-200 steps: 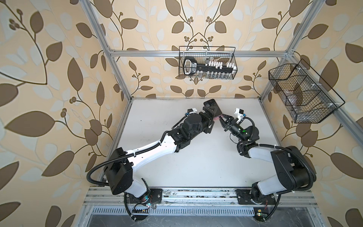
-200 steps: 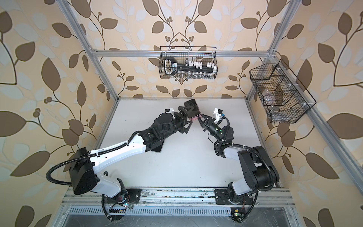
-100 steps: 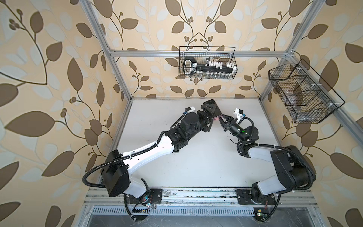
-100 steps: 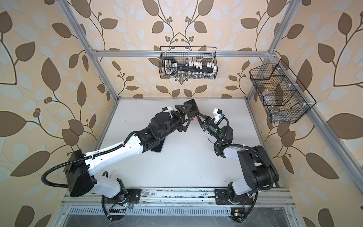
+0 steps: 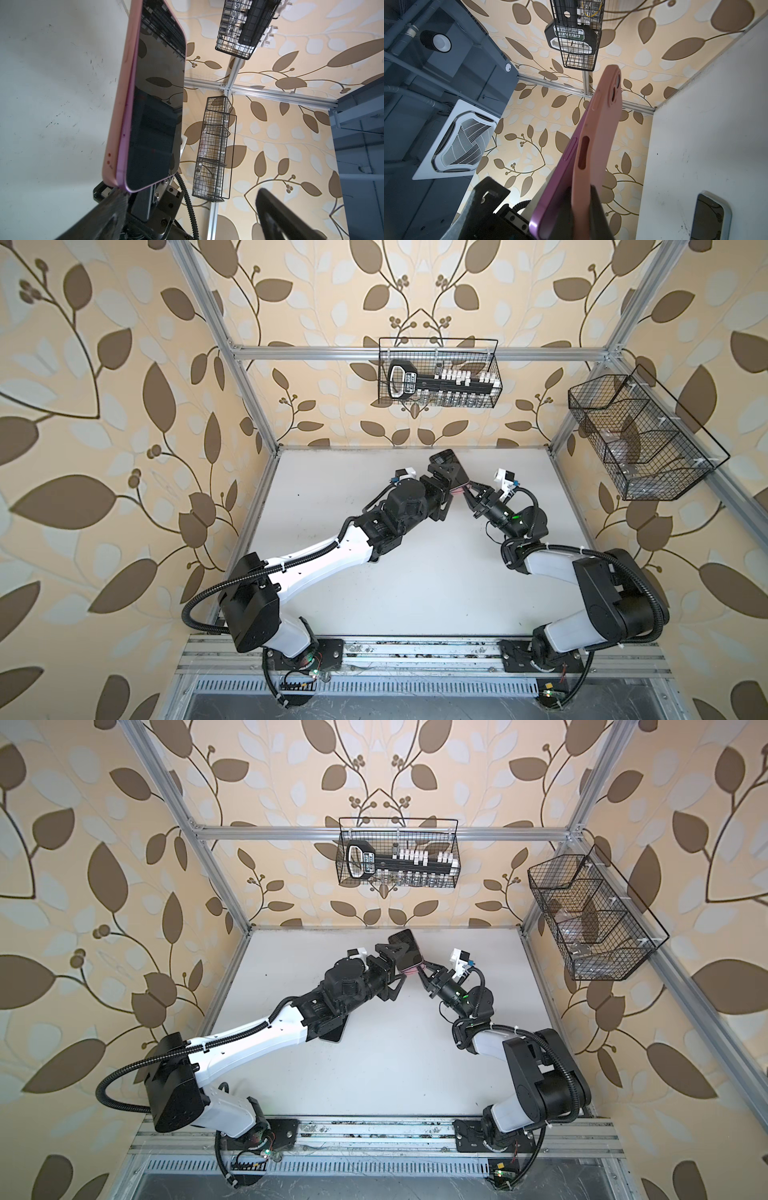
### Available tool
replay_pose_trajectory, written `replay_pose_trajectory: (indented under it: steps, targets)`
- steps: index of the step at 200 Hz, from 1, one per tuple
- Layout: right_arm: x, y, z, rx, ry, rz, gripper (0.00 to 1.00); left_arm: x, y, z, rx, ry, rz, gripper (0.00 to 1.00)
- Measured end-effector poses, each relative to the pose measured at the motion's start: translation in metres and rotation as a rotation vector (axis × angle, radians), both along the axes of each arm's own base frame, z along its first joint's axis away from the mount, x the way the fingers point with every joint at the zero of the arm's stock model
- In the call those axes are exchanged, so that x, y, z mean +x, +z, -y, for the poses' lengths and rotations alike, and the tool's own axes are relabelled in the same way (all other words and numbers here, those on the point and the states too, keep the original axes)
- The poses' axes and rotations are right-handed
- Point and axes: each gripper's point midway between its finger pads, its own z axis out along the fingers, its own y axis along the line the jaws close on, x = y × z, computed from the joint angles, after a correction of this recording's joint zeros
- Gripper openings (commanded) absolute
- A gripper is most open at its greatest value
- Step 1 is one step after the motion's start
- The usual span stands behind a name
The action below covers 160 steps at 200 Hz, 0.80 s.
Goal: Take the phone out of the phone case
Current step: Remove the phone case from the phone.
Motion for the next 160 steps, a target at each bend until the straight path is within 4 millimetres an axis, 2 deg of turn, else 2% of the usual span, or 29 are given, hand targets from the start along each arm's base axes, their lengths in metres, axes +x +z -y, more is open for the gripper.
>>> replay_pose_trajectory:
  steps: [160]
  targets:
    - [-0.0044, 0.0054, 0.0013, 0.006, -0.005, 0.013, 0.00, 0.0002, 0.0069, 0.0019, -0.024, -0.011, 0.019, 0.96]
